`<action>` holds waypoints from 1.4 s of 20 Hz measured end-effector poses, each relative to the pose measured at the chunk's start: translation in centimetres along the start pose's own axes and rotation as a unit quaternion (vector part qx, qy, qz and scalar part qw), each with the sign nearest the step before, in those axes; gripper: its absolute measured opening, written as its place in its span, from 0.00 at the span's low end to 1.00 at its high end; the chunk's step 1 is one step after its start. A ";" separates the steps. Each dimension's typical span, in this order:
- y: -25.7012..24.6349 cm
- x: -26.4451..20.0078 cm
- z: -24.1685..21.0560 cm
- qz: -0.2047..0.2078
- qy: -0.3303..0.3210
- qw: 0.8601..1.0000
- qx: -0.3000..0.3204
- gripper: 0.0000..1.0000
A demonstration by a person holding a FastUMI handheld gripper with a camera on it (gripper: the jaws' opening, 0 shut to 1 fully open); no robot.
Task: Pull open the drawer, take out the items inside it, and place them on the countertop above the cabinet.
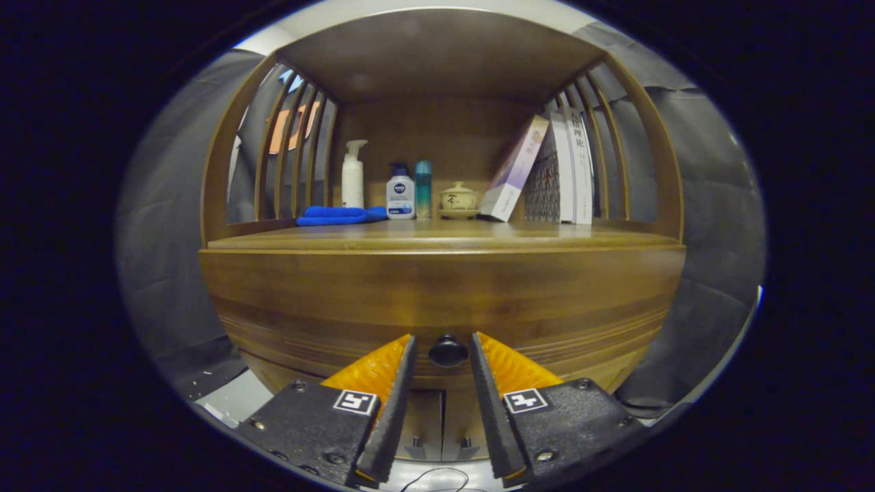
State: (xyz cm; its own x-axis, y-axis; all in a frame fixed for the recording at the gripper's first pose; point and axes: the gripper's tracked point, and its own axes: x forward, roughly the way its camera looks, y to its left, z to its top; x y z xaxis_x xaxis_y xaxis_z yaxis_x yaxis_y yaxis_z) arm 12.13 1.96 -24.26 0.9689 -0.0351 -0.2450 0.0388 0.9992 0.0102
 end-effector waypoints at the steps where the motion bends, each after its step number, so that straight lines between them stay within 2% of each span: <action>1: -0.1 0.1 -0.1 -0.006 -0.001 1.000 0.002 0.48; 3: -0.2 0.1 -0.1 -0.011 -0.003 1.000 0.006 0.36; 9: -0.3 0.0 -0.1 -0.020 0.005 1.000 0.002 0.26; 15: -0.4 -0.4 -0.2 -0.018 0.013 1.000 -0.003 0.24; 28: -0.8 -8.0 -2.0 0.005 0.039 0.999 -0.015 0.24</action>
State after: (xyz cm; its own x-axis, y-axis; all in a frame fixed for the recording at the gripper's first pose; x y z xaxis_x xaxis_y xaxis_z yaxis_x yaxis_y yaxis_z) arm 3.84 1.47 -24.19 0.9472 -0.0239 -0.3196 0.0197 0.9997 -0.0164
